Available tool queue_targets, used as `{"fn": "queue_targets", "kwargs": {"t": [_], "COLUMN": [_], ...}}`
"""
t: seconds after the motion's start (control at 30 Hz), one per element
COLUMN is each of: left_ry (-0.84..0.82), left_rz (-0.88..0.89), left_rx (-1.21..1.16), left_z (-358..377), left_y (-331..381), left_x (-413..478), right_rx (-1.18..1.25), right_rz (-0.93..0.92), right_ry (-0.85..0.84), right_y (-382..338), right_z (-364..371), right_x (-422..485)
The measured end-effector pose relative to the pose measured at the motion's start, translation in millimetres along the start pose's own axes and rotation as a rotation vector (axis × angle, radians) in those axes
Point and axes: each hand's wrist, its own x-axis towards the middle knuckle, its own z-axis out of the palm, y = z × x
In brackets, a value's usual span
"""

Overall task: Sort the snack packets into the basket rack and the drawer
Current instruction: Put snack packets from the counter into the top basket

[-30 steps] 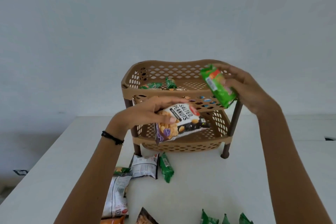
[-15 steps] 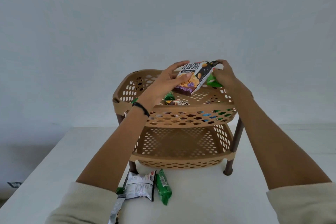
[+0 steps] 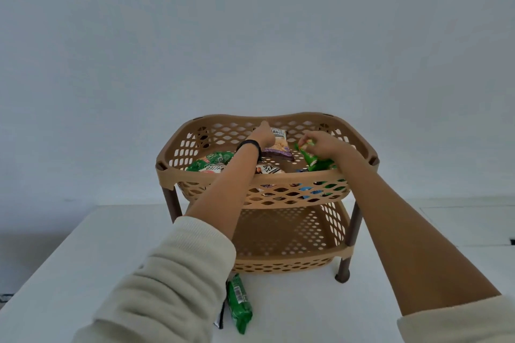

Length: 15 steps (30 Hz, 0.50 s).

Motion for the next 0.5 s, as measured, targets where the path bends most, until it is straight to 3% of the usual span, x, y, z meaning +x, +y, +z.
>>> {"fn": "queue_targets", "kwargs": {"t": [0.17,0.5], "left_ry": [-0.096,-0.168], "left_rz": [0.002,0.002], "left_rx": [0.432,0.652], "left_z": [4.9,6.9], "left_y": [-10.6,-15.7], "left_x": [-0.9,-7.6], "right_rx": [0.003,-0.17], "right_rz": [0.04,0.199], "right_ry": [-0.013,0.023], "right_y": [2.9,2.2], "right_z": [0.4,1.6], "right_x": [4.3,-2.7]}}
